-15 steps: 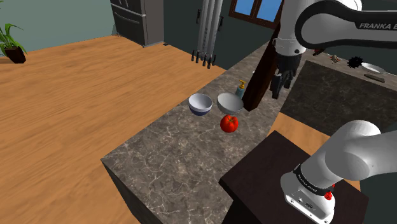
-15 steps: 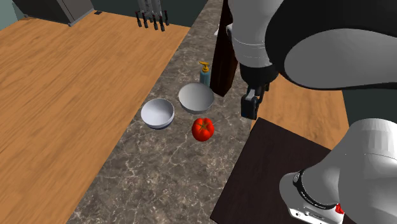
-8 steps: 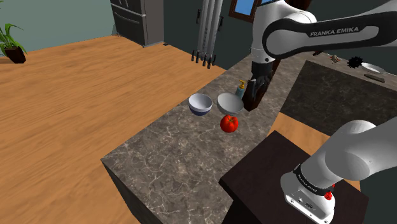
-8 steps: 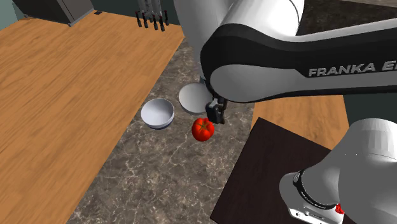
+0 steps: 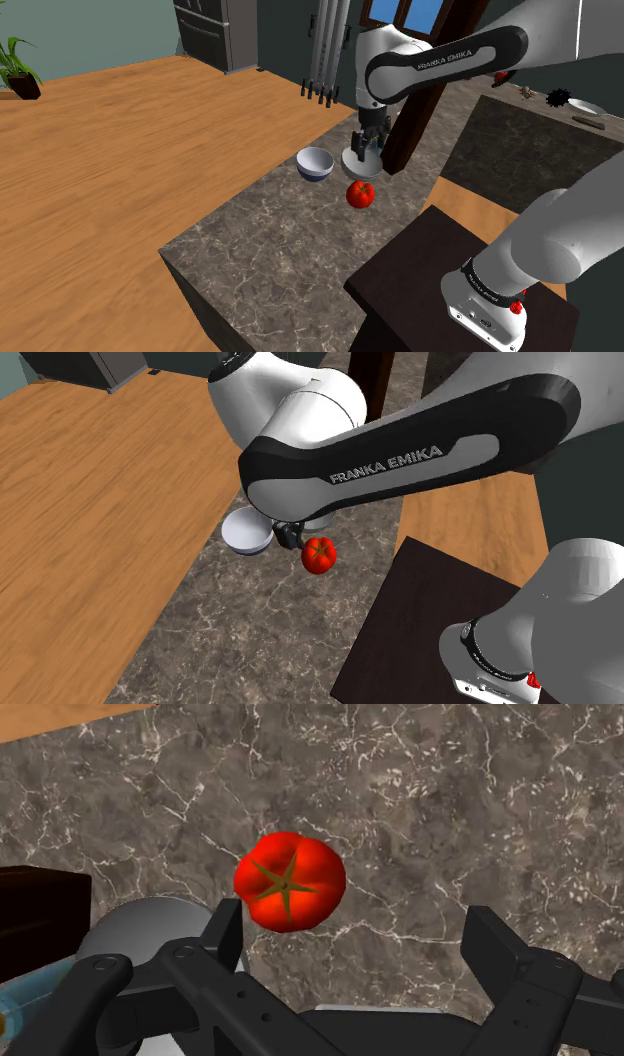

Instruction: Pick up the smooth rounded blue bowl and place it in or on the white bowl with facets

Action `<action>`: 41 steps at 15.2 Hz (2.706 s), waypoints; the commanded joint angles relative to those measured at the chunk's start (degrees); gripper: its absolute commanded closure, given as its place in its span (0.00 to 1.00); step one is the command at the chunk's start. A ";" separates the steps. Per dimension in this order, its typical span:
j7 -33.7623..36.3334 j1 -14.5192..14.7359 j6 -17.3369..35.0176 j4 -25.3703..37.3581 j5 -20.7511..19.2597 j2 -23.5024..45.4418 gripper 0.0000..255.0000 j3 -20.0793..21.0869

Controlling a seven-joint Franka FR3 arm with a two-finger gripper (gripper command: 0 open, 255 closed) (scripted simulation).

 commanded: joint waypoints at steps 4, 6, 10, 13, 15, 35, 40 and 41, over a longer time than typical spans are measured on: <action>1.89 0.23 3.88 7.20 -0.71 11.14 0.00 0.38; 2.60 0.44 4.86 10.72 -1.04 15.66 0.00 0.45; 3.80 1.02 5.93 18.69 -1.66 24.72 0.00 0.42; 4.48 1.57 5.96 25.57 -2.03 31.62 0.00 0.30; 4.81 1.99 5.59 30.66 -2.22 36.32 0.00 0.18; 5.46 3.70 5.32 52.74 -2.73 57.91 0.00 -0.63; 5.46 3.70 5.31 52.74 -2.73 57.90 1.00 -0.63; 5.46 3.70 5.31 52.74 -2.73 57.90 1.00 -0.63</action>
